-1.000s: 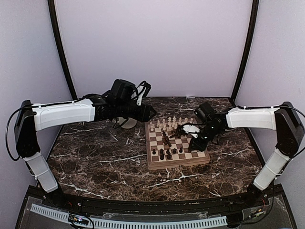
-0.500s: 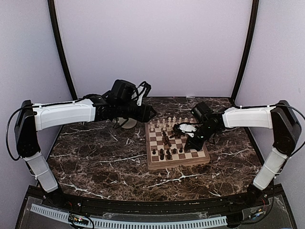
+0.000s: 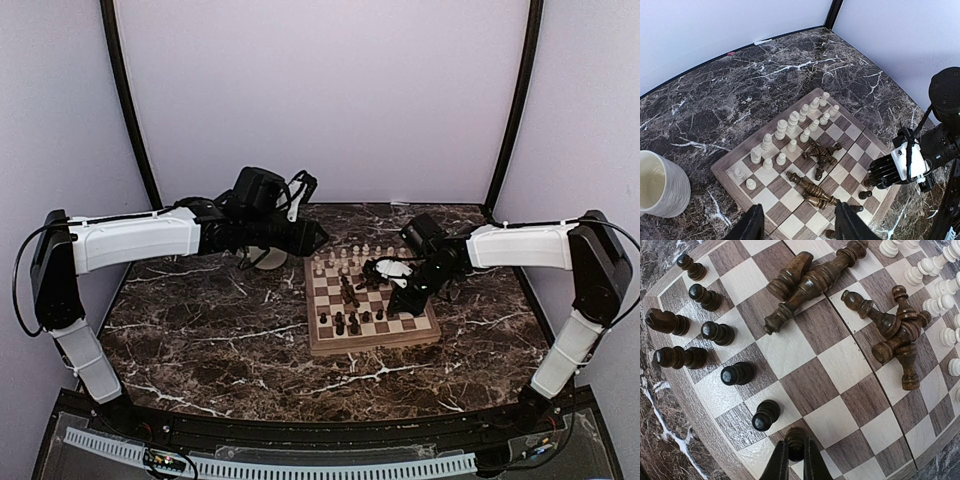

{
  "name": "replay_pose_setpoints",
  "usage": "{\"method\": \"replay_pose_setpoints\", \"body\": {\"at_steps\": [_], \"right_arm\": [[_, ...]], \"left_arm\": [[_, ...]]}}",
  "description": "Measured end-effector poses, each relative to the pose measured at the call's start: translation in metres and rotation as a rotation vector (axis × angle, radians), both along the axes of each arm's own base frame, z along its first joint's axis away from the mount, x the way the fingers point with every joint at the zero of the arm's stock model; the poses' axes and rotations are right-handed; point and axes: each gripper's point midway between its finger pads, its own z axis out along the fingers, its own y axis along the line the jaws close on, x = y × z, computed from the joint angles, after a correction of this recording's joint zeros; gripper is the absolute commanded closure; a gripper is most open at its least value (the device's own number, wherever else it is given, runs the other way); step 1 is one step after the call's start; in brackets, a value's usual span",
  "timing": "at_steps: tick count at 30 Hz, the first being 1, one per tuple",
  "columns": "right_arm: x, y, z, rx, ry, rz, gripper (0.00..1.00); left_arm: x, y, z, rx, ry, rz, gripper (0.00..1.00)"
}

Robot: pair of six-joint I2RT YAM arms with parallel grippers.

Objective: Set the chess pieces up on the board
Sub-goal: Place the pawn at c7.

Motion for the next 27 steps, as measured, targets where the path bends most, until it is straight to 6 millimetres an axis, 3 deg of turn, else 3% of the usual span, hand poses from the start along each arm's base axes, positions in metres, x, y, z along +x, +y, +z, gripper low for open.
{"method": "replay_pose_setpoints", "body": {"at_steps": [11,27], "right_arm": [[-0.0022,-0.0037,0.0020,-0.013,0.001,-0.001,0.96],[-0.0020,-0.0050,0.0046,-0.017,-0.008,0.000,0.89]], "left_arm": [[0.0001,-0.0001,-0.0006,0.001,0.001,0.000,0.50],[0.0006,-0.0007,-0.0031,0.005,0.005,0.000,0.49]]}}
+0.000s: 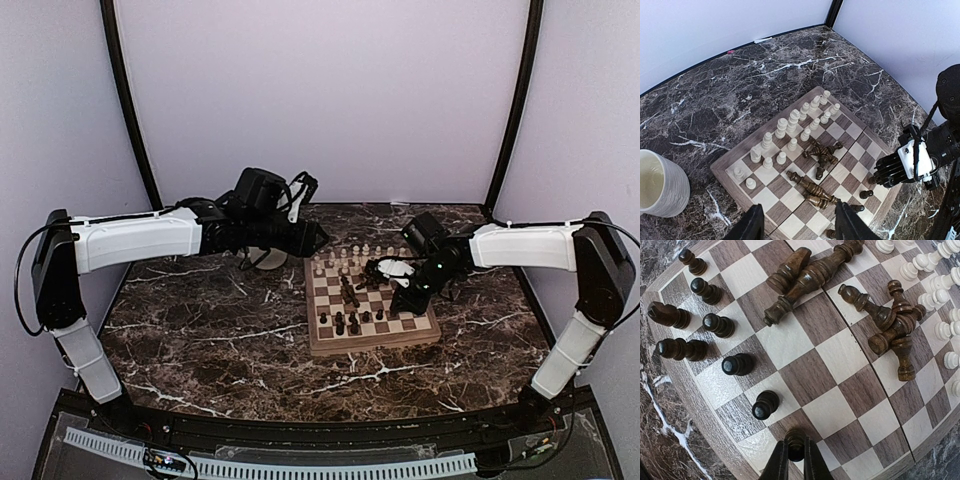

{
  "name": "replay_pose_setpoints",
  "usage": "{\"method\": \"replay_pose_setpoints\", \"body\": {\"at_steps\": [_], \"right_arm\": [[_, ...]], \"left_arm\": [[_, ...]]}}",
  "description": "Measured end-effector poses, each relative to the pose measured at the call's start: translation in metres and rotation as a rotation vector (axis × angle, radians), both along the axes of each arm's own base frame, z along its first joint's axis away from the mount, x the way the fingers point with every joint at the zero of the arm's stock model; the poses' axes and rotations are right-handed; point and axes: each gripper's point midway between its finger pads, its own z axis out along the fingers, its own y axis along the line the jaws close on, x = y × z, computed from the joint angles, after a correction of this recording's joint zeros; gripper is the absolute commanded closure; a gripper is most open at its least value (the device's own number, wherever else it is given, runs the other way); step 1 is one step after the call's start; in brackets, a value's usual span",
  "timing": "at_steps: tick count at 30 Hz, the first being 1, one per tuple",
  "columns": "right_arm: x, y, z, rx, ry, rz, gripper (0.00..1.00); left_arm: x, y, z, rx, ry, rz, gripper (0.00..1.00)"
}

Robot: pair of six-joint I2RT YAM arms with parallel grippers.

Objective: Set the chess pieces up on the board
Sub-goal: Place the pawn at c7, then pick up the rook from the chessboard.

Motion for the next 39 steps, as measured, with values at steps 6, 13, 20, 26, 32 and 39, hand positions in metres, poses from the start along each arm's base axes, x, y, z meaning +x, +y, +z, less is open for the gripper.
{"method": "replay_pose_setpoints", "body": {"at_steps": [6,13,20,26,32,39], "right_arm": [[0.000,0.000,-0.001,-0.002,0.001,0.004,0.86],[-0.001,0.000,-0.001,0.000,0.005,0.009,0.81],[-0.004,0.001,-0.001,0.005,0.018,0.013,0.80],[-0.003,0.009,0.014,0.038,0.030,0.031,0.76],[0.026,0.015,0.045,0.085,-0.043,0.003,0.78],[0.067,0.001,0.032,0.048,-0.073,-0.074,0.79]], "left_arm": [[0.000,0.000,-0.001,0.002,0.002,0.000,0.49],[0.000,0.000,-0.001,0.003,0.003,0.000,0.49],[0.000,0.000,0.000,0.004,0.005,-0.001,0.49],[0.000,-0.001,0.001,0.003,0.003,-0.001,0.50],[0.000,-0.001,0.002,0.002,0.003,-0.001,0.49],[0.001,-0.001,0.002,0.003,0.002,-0.001,0.49]]}}
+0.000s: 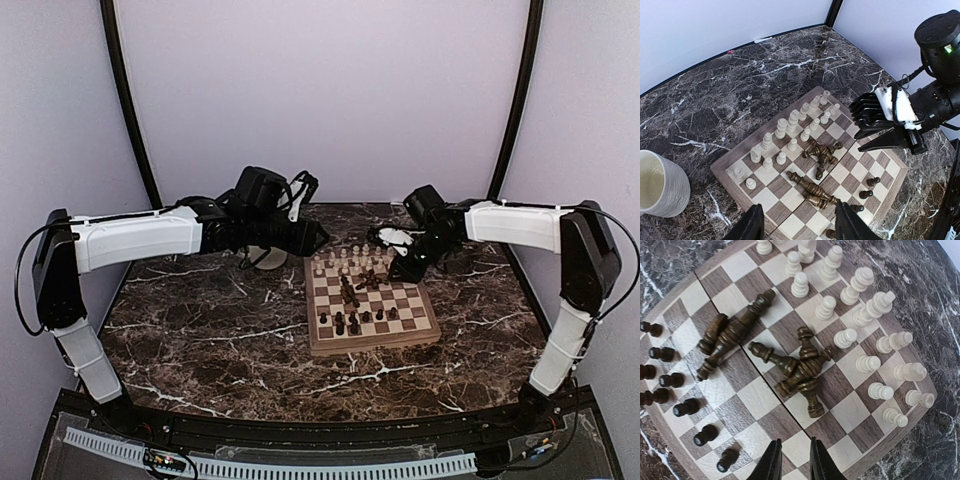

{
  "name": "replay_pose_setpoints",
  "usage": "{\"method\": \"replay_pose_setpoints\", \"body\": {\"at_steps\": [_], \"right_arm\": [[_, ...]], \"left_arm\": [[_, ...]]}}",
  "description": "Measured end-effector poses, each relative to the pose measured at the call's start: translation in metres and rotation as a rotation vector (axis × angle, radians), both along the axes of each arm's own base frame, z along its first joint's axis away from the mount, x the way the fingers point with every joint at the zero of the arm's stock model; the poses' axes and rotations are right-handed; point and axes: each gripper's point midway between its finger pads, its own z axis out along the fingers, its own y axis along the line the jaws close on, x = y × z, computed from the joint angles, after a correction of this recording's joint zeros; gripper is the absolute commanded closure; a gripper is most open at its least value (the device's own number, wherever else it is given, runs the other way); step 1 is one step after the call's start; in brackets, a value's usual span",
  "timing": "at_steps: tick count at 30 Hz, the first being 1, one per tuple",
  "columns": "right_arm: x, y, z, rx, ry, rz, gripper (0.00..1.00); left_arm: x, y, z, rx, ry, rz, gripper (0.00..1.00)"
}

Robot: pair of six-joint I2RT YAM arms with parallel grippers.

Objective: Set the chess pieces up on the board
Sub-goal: Pick up the rook from the chessboard.

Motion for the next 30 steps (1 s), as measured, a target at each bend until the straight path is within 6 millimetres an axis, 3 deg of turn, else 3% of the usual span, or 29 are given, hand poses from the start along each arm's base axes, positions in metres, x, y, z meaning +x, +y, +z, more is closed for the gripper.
{"method": "replay_pose_setpoints", "body": {"at_steps": [5,18,30], "right_arm": [[0.006,-0.003,-0.024,-0.048,0.022,0.007,0.76],[0.021,0.003,-0.042,-0.070,0.012,0.024,0.75],[0.019,0.006,-0.047,-0.062,0.019,0.057,0.97]], "left_arm": [[0.000,0.000,0.000,0.000,0.000,0.000,0.49],[0.000,0.000,0.000,0.000,0.000,0.000,0.49],[0.000,0.000,0.000,0.000,0.000,0.000,0.49]]}}
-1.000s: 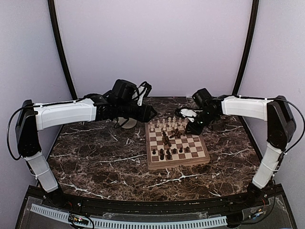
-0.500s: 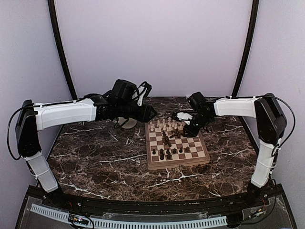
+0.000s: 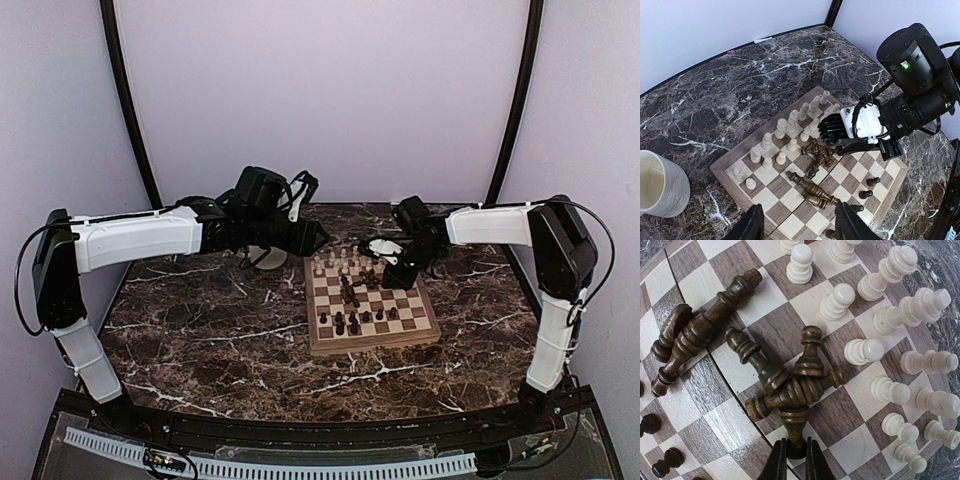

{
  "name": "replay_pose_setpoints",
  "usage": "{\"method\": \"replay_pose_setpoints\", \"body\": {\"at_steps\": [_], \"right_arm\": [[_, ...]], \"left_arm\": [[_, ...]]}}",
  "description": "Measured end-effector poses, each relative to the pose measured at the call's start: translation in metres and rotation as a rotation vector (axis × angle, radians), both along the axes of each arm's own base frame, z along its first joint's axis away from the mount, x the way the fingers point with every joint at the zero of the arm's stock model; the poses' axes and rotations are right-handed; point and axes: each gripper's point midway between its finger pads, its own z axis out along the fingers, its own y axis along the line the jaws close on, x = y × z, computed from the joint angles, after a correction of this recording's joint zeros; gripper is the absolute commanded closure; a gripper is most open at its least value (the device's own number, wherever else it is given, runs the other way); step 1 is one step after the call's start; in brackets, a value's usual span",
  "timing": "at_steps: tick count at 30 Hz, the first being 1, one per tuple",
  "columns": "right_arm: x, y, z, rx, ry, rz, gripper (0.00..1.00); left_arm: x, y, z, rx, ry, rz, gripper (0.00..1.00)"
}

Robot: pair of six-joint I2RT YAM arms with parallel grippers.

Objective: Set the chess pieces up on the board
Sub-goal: Pick up the rook from the chessboard.

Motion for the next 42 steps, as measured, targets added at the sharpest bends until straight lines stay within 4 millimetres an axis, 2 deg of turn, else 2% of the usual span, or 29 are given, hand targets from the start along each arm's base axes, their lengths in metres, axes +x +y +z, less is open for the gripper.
{"method": "replay_pose_setpoints", "body": {"at_steps": [4,9,15,18,23,28,33,36,38,42], "right_arm": [[-0.001,0.000,0.000,0.004,-0.001,0.004,0.98],[-0.015,-0.008,0.002,-0.004,0.009,0.012,1.00],[-0.026,-0.014,0.021,0.008,-0.008,0.012,1.00],[-0.025,-0.013,0.030,0.025,-0.026,0.007,1.00],[-0.026,-0.011,0.032,0.043,-0.019,0.003,1.00],[-0.028,-0.010,0.040,0.061,-0.020,-0.003,1.00],[-0.038,-0.006,0.073,0.131,-0.048,0.026,1.00],[-0.047,-0.002,0.094,0.186,-0.060,0.057,0.99],[-0.053,0.001,0.103,0.210,-0.065,0.078,0.99],[-0.062,0.004,0.112,0.231,-0.064,0.112,0.99]], "left_arm": [[0.000,0.000,0.000,-0.001,0.000,-0.001,0.49],[0.000,0.000,0.000,-0.002,0.001,-0.003,0.49],[-0.001,-0.001,-0.001,-0.002,0.005,-0.007,0.49],[-0.001,-0.004,-0.006,0.001,0.017,-0.016,0.49],[-0.004,-0.010,-0.025,0.010,0.062,-0.043,0.50],[-0.009,-0.025,-0.048,0.005,0.132,-0.110,0.50],[-0.024,-0.044,-0.065,-0.057,0.239,-0.198,0.47],[-0.036,-0.064,-0.063,-0.175,0.338,-0.263,0.45],[-0.041,-0.075,-0.059,-0.258,0.398,-0.296,0.37],[-0.052,-0.095,-0.049,-0.432,0.528,-0.363,0.35]]}}
